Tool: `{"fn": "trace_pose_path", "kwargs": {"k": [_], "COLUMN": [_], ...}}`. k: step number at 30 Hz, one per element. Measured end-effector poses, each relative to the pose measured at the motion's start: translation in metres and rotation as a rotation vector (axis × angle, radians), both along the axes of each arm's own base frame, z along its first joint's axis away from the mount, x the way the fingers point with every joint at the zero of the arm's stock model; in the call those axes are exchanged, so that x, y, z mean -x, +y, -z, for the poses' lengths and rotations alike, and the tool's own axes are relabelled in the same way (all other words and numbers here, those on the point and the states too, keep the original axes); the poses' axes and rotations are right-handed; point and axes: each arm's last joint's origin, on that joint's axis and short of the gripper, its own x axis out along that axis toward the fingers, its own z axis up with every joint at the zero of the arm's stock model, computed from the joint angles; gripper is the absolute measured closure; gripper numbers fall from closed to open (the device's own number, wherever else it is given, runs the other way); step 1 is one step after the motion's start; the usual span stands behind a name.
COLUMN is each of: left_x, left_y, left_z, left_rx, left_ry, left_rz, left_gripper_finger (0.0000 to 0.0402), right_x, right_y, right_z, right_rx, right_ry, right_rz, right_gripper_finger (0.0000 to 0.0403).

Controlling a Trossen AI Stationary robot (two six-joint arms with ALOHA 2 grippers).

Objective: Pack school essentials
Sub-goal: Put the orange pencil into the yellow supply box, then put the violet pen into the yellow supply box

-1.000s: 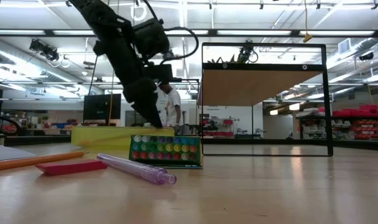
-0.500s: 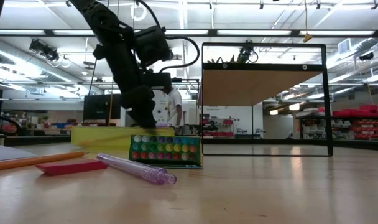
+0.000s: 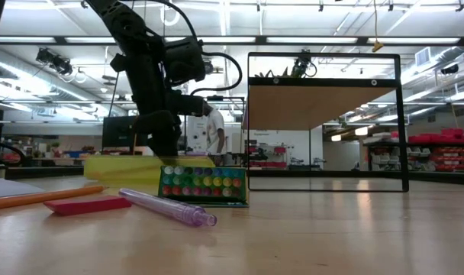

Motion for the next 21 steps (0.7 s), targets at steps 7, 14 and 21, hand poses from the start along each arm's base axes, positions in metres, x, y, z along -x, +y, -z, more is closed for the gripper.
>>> {"fn": "trace_pose_path", "kwargs": {"k": [7, 14, 21], "left_x": [0.000, 0.004, 0.014], "left_y": [-0.001, -0.004, -0.012], "left_z": [0.000, -0.010, -0.038], "left_rx": [0.000, 0.002, -0.004], "left_ry": [0.006, -0.003, -0.060], "left_rz": [0.005, 0.006, 0.019], "left_gripper_finger": [0.0319, 0.0283, 0.0276], "right_x": [0.000, 0.000, 0.000], "right_y": [0.000, 0.000, 0.000], "right_z": [0.000, 0.000, 0.000], "right_rx": [0.010, 0.019, 0.058], "right_ry": [0.003, 0.005, 0.013], "right_rz": [0.001, 0.002, 0.005], "right_gripper_finger": [0.0236, 0.0236, 0.0236]}}
